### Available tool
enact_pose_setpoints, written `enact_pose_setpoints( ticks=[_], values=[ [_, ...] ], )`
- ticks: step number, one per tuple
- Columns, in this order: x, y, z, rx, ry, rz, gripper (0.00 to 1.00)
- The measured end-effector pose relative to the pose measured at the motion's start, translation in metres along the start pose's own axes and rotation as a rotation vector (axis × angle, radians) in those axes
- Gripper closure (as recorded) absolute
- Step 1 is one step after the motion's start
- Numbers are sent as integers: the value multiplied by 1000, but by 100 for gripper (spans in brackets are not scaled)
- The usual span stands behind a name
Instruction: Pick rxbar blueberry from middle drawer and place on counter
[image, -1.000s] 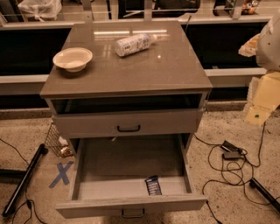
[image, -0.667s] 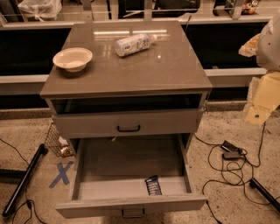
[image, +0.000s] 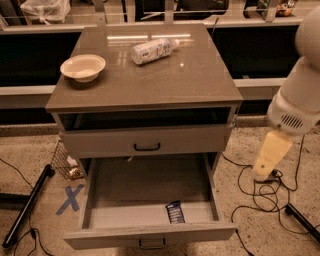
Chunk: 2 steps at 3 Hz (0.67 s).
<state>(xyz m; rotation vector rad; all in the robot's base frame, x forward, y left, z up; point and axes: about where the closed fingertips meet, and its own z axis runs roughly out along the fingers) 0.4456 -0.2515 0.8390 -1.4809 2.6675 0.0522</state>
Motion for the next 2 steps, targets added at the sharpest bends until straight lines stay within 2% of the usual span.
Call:
enact_pose_setpoints(
  ticks=[1, 2],
  values=[
    [24, 24, 102, -118, 85, 235, 0],
    [25, 25, 96, -112, 91, 265, 0]
  ],
)
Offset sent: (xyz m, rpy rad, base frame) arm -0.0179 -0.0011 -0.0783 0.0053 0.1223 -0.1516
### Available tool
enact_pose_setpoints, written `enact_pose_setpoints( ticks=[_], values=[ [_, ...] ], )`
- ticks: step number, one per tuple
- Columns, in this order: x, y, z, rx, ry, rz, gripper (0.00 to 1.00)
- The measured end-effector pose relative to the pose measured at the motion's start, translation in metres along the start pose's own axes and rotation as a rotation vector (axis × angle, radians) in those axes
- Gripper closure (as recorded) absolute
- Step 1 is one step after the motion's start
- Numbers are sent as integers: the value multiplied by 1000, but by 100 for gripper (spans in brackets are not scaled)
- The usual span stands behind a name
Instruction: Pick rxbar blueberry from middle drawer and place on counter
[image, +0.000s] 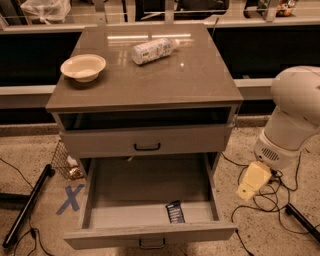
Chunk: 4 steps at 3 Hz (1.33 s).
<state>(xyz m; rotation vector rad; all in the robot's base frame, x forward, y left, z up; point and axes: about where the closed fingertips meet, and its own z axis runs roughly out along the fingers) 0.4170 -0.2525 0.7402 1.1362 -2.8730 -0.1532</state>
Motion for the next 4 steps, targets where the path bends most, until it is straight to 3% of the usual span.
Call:
enact_pose_setpoints(
  ticks=[1, 2, 3, 4],
  values=[
    [-6, -11, 13, -100, -8, 100, 0],
    [-19, 2, 37, -182, -50, 301, 0],
    [-30, 28, 45, -167, -160, 478, 0],
    [-44, 22, 43, -133, -239, 534, 0]
  ],
)
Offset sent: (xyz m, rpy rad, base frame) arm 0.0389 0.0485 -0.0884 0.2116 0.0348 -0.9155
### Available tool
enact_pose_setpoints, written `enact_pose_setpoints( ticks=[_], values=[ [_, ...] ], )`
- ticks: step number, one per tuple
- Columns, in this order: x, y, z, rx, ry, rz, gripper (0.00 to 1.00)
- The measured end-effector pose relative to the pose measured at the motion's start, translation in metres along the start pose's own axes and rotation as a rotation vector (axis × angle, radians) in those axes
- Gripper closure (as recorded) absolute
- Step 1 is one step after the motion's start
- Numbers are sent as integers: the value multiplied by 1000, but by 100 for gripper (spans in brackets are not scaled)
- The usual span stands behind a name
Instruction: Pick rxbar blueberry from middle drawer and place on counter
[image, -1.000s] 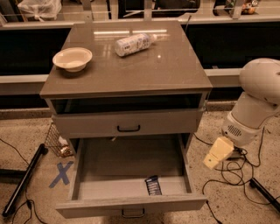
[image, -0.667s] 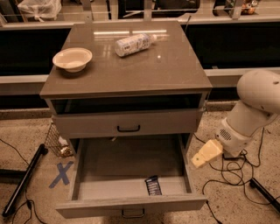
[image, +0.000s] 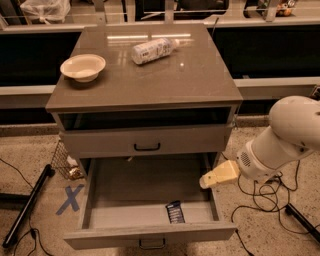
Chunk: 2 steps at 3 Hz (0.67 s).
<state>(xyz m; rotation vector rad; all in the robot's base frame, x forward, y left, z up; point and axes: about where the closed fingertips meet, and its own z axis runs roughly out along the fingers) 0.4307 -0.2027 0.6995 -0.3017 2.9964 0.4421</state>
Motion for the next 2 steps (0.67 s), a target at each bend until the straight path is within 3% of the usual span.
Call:
enact_pose_setpoints(
  ticks=[1, 2],
  values=[
    [-5, 21, 9, 16, 6, -39, 0],
    [-14, 67, 41, 84, 7, -138, 0]
  ],
)
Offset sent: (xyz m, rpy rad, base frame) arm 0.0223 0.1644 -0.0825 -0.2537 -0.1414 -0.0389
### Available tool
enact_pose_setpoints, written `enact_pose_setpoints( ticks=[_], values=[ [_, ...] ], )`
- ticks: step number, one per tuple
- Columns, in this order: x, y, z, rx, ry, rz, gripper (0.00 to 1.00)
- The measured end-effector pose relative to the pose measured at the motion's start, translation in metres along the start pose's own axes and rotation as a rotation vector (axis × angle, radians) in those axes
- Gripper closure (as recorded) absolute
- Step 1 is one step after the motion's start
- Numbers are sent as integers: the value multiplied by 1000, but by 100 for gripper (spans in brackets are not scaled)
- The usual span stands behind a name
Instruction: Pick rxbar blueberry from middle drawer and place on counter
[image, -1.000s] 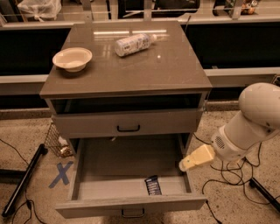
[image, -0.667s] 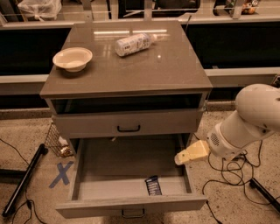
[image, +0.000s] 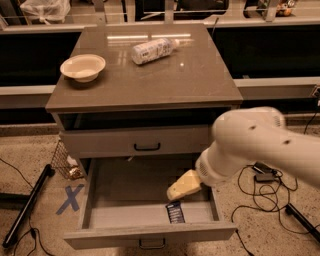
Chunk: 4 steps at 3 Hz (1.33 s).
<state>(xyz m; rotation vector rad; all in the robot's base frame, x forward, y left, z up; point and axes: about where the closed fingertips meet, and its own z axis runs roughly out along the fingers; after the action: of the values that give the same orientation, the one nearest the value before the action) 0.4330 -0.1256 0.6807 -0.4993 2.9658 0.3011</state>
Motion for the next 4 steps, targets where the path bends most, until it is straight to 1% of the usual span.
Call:
enact_pose_setpoints(
  ticks=[1, 2, 3, 4],
  values=[
    [-20, 26, 47, 78, -36, -56, 0],
    [-26, 24, 48, 100, -59, -9, 0],
    [-41, 19, 61, 82, -17, 52, 0],
    [-72, 15, 102, 77, 37, 109, 0]
  ],
)
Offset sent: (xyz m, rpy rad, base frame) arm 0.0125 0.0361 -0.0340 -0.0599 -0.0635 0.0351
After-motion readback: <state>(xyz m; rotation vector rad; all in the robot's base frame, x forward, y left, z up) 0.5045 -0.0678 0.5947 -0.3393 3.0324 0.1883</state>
